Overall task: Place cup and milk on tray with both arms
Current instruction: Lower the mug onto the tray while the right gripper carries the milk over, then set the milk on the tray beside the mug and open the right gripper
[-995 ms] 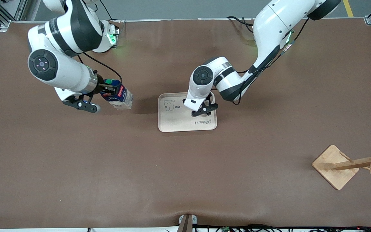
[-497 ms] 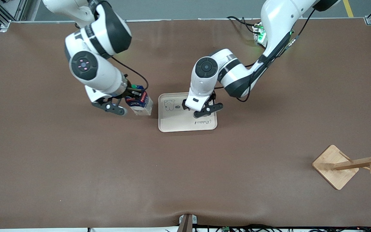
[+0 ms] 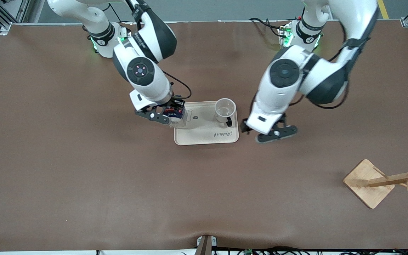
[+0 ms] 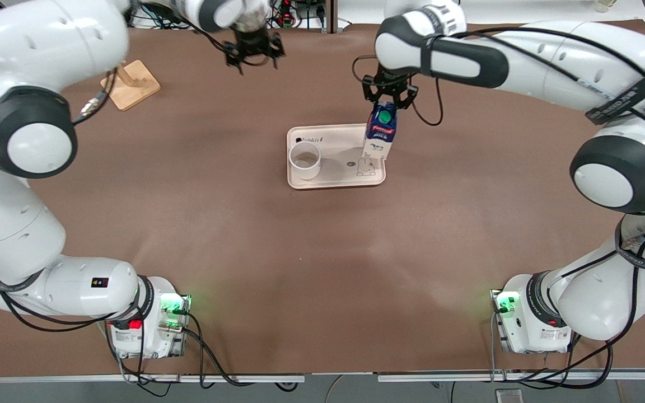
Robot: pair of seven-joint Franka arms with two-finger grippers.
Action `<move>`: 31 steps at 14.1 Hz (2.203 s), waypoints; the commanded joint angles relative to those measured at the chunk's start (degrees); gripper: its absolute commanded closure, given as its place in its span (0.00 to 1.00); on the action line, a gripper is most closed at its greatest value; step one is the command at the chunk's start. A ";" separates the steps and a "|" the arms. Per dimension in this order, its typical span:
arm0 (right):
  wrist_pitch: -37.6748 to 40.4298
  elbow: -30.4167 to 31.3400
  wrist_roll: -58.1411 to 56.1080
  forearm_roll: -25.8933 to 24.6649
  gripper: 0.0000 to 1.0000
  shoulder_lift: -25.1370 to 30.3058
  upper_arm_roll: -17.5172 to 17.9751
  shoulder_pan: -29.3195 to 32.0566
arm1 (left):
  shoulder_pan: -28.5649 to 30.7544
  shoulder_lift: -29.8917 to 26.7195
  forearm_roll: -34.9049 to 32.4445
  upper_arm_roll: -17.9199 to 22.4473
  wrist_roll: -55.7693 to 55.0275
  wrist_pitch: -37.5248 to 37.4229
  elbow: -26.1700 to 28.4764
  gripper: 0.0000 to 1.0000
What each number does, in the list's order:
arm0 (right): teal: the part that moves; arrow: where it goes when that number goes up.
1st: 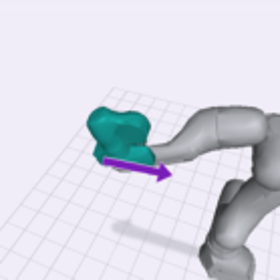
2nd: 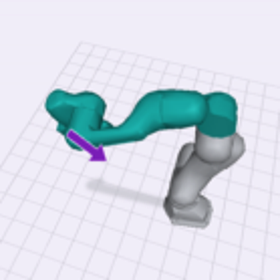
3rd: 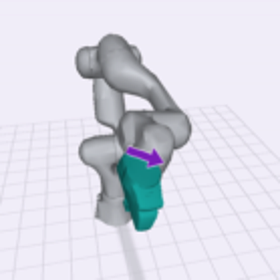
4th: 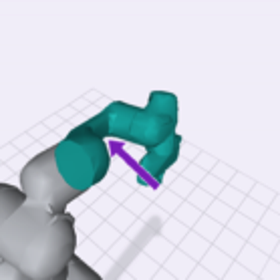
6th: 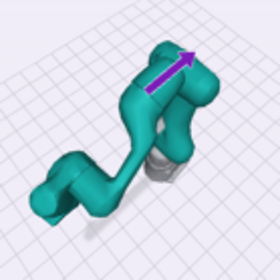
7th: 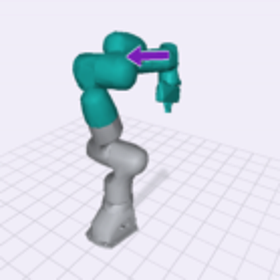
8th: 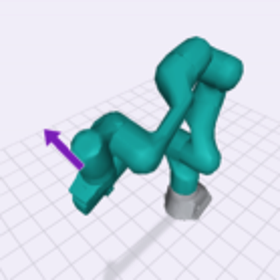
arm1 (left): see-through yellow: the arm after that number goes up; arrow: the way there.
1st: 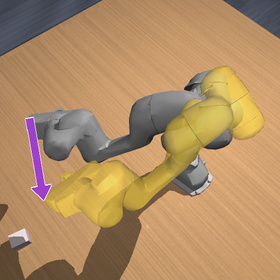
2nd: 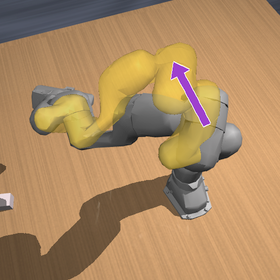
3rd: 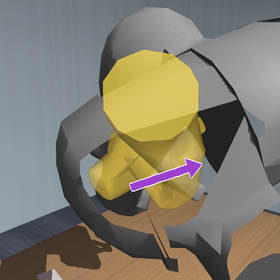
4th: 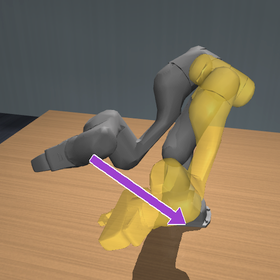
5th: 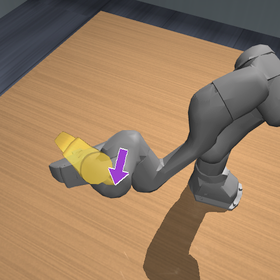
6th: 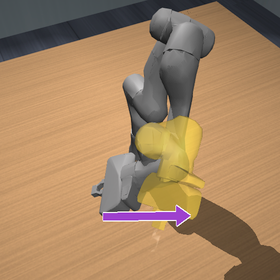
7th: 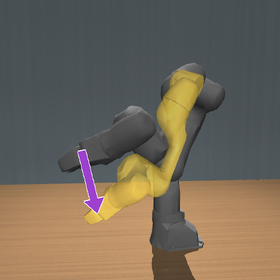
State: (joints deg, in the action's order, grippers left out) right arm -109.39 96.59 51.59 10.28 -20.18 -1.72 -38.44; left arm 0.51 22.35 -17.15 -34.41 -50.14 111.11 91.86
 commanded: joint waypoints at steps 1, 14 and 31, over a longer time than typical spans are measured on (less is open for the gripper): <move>-2.66 -2.02 0.88 0.26 1.00 -2.49 -0.74 -2.16 | 4.84 -2.75 -0.17 -0.74 7.40 -4.22 -0.71 0.00; 5.39 -12.37 -0.35 1.13 0.00 -3.03 -0.91 0.55 | 18.48 -8.99 3.70 -0.30 22.88 -19.79 -10.91 0.00; 23.34 -7.56 -32.48 -5.19 0.00 19.47 -1.09 27.33 | 1.61 -22.96 15.73 26.76 40.39 -25.68 -5.83 0.00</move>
State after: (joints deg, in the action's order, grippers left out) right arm -83.78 81.73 25.81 5.47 -6.14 -3.79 -15.89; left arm 4.32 2.72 -3.74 -10.96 -10.69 85.42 82.26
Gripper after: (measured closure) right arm 0.000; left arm 0.000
